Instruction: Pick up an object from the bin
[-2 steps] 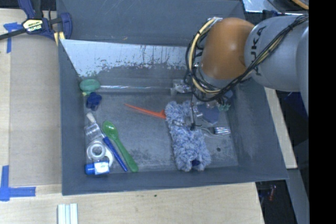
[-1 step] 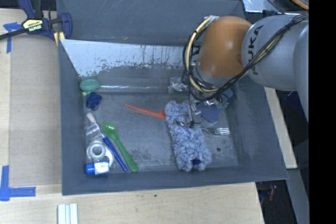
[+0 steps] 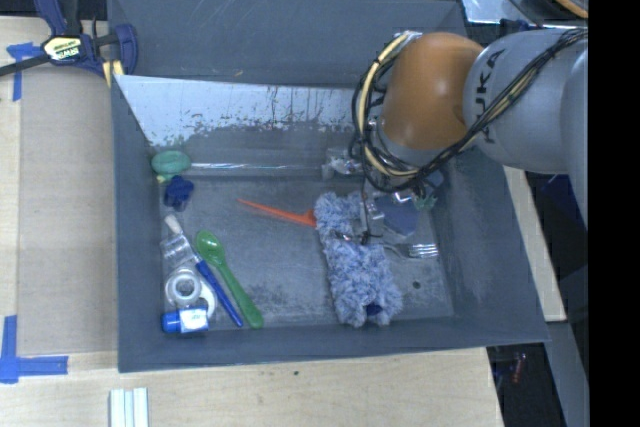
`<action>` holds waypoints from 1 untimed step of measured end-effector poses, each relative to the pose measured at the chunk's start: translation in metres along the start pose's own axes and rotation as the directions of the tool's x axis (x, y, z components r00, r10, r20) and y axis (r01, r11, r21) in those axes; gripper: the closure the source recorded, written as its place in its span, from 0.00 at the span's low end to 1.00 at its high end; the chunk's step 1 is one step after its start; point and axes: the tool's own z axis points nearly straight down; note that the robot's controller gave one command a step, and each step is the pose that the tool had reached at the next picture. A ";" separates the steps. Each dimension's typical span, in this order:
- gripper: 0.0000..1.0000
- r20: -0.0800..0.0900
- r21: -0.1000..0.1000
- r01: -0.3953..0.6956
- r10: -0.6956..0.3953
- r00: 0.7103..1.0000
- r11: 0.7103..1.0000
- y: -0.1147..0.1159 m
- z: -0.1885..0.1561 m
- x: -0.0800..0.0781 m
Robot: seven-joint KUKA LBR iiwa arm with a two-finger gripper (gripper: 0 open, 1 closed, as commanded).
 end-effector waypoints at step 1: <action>0.00 0.005 0.003 0.029 -0.029 1.000 1.000 0.002 -0.002 -0.003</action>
Offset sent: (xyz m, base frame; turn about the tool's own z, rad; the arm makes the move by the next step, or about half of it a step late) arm 0.0002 0.0001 0.0001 -0.0009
